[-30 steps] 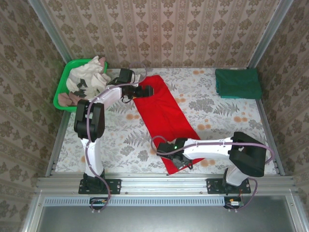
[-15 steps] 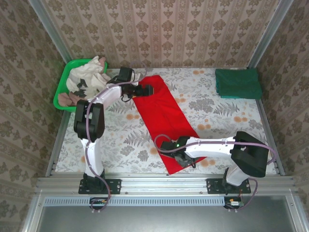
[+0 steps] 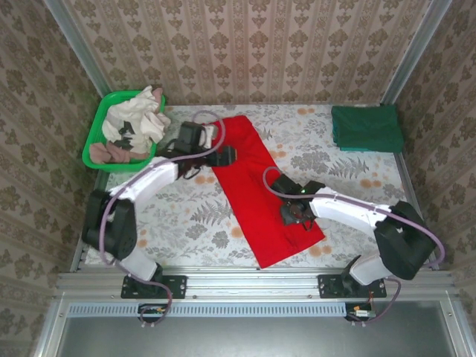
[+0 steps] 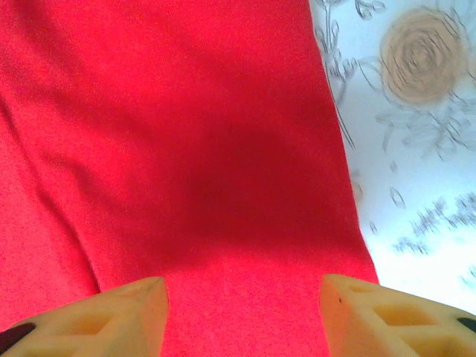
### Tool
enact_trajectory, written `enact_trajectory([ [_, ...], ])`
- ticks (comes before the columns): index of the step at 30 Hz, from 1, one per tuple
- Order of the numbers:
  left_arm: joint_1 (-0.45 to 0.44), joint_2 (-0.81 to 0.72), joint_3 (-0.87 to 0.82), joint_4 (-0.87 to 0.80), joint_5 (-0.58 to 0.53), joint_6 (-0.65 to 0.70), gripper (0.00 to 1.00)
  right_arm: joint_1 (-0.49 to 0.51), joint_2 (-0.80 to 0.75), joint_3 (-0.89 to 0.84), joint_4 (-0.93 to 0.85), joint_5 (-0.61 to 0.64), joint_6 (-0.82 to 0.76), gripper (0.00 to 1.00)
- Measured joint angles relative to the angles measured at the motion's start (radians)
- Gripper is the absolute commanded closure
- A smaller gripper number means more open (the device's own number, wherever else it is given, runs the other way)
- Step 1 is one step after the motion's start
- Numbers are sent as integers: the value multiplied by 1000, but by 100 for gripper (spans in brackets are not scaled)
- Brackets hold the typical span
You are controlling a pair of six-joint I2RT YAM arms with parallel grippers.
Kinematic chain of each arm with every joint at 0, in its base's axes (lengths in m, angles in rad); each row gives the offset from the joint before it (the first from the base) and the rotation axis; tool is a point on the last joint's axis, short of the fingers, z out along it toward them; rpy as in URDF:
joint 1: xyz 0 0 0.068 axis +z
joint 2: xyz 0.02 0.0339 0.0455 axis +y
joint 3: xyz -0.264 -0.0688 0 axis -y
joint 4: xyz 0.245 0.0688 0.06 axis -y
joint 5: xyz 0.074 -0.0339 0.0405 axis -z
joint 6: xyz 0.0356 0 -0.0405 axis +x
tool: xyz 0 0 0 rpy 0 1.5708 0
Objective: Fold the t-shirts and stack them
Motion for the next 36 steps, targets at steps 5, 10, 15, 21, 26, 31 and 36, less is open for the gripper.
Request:
enact_trajectory([
  [5,-44,342,186,-5,-19,-22,12,-37,116,0,77,-22,-2,44],
  [10,-39,555,500,-64,-48,-19,11,-37,103,-26,134,-43,38,38],
  [15,-27,759,811,-166,-24,9,11,-21,31,-113,229,-92,161,33],
  [21,-19,875,1035,-265,51,63,5,166,-20,-126,249,-121,329,31],
  [26,-17,894,1107,-353,114,109,0,251,-57,-74,190,-101,391,29],
  [31,-14,810,984,-363,165,135,0,236,-208,-63,94,-53,389,30],
  [36,-6,530,661,-326,170,138,0,169,-307,-138,45,-34,370,32],
])
